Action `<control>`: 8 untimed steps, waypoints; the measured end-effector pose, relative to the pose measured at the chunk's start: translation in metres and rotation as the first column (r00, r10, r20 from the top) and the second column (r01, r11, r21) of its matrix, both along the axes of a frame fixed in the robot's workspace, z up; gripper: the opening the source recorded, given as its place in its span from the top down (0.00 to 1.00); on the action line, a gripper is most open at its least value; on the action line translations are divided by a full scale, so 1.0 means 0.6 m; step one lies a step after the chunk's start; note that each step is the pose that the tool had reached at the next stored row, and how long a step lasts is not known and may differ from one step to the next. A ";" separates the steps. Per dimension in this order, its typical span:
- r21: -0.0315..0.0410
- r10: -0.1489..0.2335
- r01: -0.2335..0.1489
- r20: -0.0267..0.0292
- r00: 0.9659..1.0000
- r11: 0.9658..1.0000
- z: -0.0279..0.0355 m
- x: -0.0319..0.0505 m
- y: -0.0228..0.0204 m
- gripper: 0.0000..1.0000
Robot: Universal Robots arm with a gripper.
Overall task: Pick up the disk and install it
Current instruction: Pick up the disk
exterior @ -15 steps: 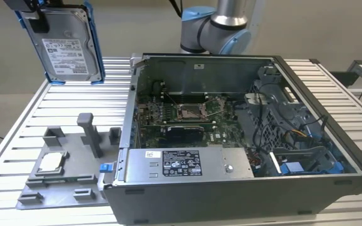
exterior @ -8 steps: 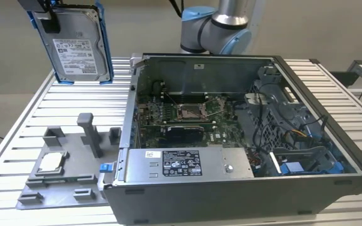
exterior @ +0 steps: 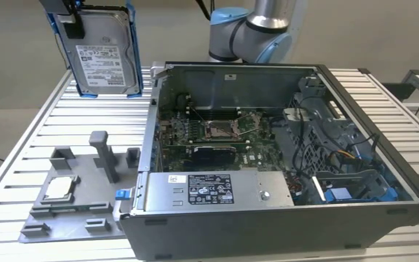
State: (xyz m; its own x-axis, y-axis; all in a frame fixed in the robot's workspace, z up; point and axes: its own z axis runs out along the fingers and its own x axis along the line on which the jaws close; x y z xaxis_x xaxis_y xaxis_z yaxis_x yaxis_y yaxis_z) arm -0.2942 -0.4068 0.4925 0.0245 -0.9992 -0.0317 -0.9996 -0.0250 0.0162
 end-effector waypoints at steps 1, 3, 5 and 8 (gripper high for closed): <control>0.000 0.000 0.000 0.000 1.000 1.000 0.000 0.004 0.0000 1.00; 0.000 0.000 0.000 0.000 1.000 1.000 0.000 0.011 0.0000 1.00; 0.000 0.000 0.000 0.000 1.000 1.000 0.000 0.019 0.0000 1.00; 0.000 0.000 0.000 0.000 1.000 1.000 0.000 0.030 -0.0001 1.00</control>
State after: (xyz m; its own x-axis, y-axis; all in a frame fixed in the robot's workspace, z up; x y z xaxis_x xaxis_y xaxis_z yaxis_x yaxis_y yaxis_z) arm -0.2764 -0.4068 0.4924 0.0246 -0.9992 -0.0317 -0.9996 -0.0251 0.0162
